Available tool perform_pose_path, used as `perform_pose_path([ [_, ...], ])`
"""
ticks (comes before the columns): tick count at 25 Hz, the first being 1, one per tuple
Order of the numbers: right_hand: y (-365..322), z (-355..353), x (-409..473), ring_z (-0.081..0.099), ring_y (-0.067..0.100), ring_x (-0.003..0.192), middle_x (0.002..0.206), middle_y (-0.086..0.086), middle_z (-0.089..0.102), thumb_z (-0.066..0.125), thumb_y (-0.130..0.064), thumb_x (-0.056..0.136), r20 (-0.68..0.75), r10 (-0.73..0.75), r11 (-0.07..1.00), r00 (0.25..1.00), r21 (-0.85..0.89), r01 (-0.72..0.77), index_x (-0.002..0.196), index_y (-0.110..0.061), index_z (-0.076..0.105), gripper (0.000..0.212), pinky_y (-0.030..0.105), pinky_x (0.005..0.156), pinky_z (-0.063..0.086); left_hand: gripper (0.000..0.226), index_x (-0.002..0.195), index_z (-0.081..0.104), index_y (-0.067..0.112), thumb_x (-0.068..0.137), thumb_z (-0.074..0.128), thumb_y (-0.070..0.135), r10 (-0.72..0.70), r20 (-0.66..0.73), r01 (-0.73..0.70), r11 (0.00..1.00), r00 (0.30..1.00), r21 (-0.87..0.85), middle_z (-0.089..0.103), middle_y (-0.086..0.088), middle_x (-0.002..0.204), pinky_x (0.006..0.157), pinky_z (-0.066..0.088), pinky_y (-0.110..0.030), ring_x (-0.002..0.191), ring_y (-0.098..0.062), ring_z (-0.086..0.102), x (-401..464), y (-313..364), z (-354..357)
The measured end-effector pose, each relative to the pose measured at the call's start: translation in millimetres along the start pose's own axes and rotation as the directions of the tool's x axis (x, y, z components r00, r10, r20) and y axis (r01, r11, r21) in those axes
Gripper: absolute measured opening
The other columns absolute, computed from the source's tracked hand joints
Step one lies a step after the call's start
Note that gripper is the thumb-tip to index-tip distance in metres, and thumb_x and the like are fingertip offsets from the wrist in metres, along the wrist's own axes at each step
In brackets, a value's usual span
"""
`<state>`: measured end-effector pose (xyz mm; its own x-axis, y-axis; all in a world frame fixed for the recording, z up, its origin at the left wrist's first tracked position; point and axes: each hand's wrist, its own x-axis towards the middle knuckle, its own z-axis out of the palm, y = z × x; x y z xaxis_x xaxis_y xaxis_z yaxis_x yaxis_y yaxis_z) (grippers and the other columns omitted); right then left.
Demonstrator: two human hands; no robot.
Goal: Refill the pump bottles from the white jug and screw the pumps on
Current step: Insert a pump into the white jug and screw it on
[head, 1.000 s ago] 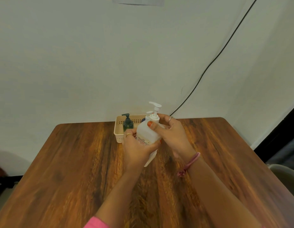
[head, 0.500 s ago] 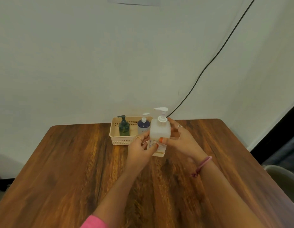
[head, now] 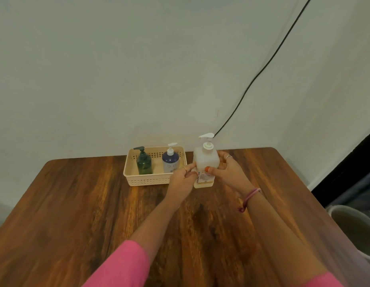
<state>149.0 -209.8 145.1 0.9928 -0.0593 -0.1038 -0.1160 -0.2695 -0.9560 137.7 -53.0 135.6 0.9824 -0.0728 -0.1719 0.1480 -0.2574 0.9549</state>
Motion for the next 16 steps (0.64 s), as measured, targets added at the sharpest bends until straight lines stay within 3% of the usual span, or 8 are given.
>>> perform_pose_path([
  [4, 16, -11, 31, 0.060, 0.003, 0.092, 0.108, -0.008, 0.059, 0.064, -0.002, 0.087, -0.001, 0.025, 0.999, 1.000, -0.020, -0.025, 0.135, -0.018, 0.042, 0.055, 0.015, 0.066, 0.052, 0.042, 0.140, 0.046, 0.019, 0.099, 0.042, 0.013, -0.033, 0.048, 0.033, 0.999, 0.998, 0.012, 0.054, -0.001, 0.138, 0.098, 0.042, -0.028, 0.125, -0.017, 0.050, 38, -7, 20],
  [6, 25, -13, 44, 0.061, 0.008, 0.099, 0.109, -0.009, 0.061, 0.065, -0.004, 0.087, 0.005, 0.033, 0.999, 0.999, -0.013, -0.033, 0.130, -0.026, 0.044, 0.052, 0.021, 0.077, 0.054, 0.044, 0.142, 0.044, 0.020, 0.099, 0.041, 0.010, -0.053, 0.069, 0.051, 0.998, 0.996, 0.021, 0.051, 0.000, 0.141, 0.107, 0.036, -0.035, 0.132, -0.020, 0.045, 55, -13, 26],
  [8, 37, -14, 61, 0.062, 0.012, 0.106, 0.118, -0.004, 0.062, 0.065, -0.004, 0.086, 0.025, 0.040, 0.999, 0.999, -0.020, -0.039, 0.129, -0.029, 0.044, 0.054, 0.029, 0.087, 0.054, 0.048, 0.144, 0.041, 0.021, 0.098, 0.040, 0.007, -0.088, 0.093, 0.086, 0.996, 0.992, 0.018, 0.050, 0.001, 0.142, 0.108, 0.035, -0.036, 0.133, -0.020, 0.043, 75, -21, 34],
  [11, 60, -14, 87, 0.062, 0.013, 0.109, 0.123, -0.003, 0.062, 0.064, -0.004, 0.086, 0.030, 0.046, 0.998, 0.998, -0.050, -0.045, 0.138, -0.026, 0.043, 0.060, 0.037, 0.091, 0.054, 0.056, 0.145, 0.038, 0.022, 0.094, 0.039, -0.001, -0.133, 0.117, 0.134, 0.991, 0.984, 0.004, 0.050, 0.001, 0.143, 0.103, 0.036, -0.031, 0.133, -0.019, 0.043, 101, -34, 45],
  [16, 88, -14, 121, 0.060, 0.009, 0.107, 0.123, -0.007, 0.060, 0.057, -0.005, 0.090, 0.009, 0.101, 0.991, 0.995, -0.093, -0.100, 0.142, -0.028, 0.038, 0.060, 0.033, 0.089, 0.053, 0.063, 0.148, 0.033, 0.022, 0.092, 0.039, -0.007, -0.179, 0.135, 0.184, 0.983, 0.975, -0.024, 0.045, 0.002, 0.146, 0.100, 0.036, -0.027, 0.136, -0.017, 0.040, 132, -48, 63],
])
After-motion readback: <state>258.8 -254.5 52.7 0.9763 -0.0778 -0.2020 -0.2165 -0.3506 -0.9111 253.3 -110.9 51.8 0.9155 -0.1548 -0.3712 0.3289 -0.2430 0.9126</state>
